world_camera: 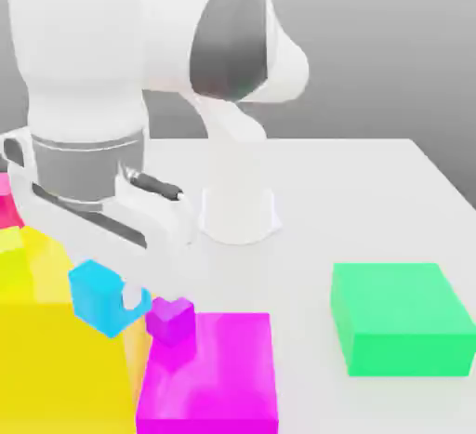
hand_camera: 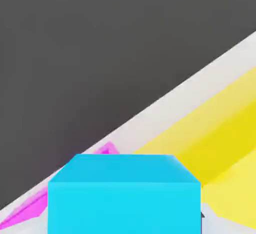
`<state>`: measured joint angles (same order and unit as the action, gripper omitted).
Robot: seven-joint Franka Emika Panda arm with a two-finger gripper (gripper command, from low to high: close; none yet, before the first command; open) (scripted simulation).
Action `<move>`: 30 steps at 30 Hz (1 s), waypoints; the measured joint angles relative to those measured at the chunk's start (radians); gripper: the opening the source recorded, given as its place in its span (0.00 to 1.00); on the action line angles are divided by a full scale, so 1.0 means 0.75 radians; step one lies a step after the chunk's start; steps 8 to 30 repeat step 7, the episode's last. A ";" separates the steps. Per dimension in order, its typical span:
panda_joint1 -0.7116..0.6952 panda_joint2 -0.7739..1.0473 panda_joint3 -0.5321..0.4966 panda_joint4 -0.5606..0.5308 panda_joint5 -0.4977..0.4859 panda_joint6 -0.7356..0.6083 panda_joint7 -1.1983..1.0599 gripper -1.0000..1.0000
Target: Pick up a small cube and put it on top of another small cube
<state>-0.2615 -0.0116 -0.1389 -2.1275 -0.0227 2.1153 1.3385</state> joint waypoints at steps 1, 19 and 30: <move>-0.058 -0.026 -0.022 0.018 0.010 -0.042 0.066 0.00; -0.093 -0.013 -0.017 -0.035 0.030 0.025 0.146 1.00; -0.093 -0.013 -0.017 -0.035 0.030 0.025 0.146 1.00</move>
